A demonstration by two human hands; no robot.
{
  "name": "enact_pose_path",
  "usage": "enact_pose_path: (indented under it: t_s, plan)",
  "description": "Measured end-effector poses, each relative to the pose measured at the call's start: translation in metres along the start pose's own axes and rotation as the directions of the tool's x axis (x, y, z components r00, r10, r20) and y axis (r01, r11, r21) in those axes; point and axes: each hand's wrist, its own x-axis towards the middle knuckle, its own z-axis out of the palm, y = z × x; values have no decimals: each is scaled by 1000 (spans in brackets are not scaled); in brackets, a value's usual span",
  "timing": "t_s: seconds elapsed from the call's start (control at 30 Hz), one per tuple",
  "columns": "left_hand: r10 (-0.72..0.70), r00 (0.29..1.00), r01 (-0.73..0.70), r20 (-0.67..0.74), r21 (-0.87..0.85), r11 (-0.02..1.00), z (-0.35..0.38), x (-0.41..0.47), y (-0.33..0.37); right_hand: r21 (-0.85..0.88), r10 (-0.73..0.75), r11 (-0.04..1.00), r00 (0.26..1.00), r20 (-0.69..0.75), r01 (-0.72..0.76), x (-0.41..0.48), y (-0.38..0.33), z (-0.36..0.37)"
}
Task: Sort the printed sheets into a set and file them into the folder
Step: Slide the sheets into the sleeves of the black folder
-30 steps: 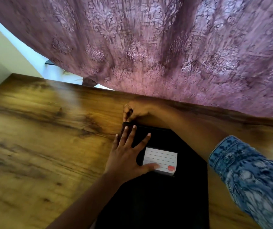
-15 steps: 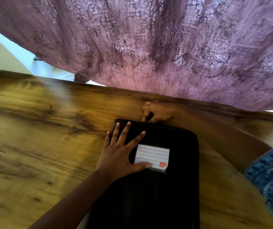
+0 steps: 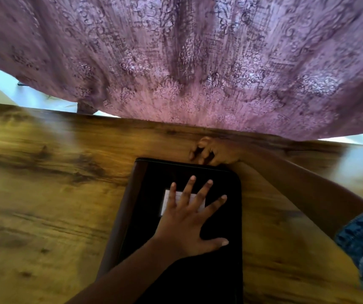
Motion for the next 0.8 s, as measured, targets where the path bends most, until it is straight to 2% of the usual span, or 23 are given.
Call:
enact_pose_path:
  t_s: [0.07, 0.13, 0.2, 0.3, 0.37, 0.43, 0.5, 0.57, 0.63, 0.8]
  plan:
    - [-6, 1000, 6, 5, -11, 1000, 1, 1, 0, 82, 101, 991, 995, 3, -101, -13, -5, -3]
    - [-14, 1000, 14, 17, -16, 1000, 1, 2, 1, 133, 136, 983, 990, -37, -130, -33, -6, -1]
    - [-17, 999, 17, 28, -25, 1000, 0, 2, 0, 188, 198, 968, 968, -152, -168, -56, -8, 8]
    - [-17, 999, 18, 33, -14, 1000, -1, 2, 0, 311, 329, 923, 883, -334, -226, -84, -15, 36]
    - [-19, 999, 19, 39, -6, 1000, 0, 3, 0, 342, 430, 894, 773, -467, -290, -92, -24, 56]
    - [-17, 999, 17, 44, 5, 1000, 0, 4, 0, 416, 614, 789, 569, -547, -452, -97, -44, 75]
    - [-19, 999, 18, 50, 16, 1000, 0, 5, 0, 526, 756, 647, 378, -534, -552, -101, -71, 92]
    - [-23, 998, 22, 51, 12, 1000, 1, 6, 0, 566, 815, 562, 286, -505, -603, -107, -97, 107]
    - [-26, 998, 26, 52, 2, 1000, 0, 5, 1, 575, 826, 539, 254, -503, -616, -118, -121, 124]
    - [-40, 995, 39, 90, 18, 999, -5, 3, 3, 531, 782, 610, 335, -526, -589, -158, -181, 181]
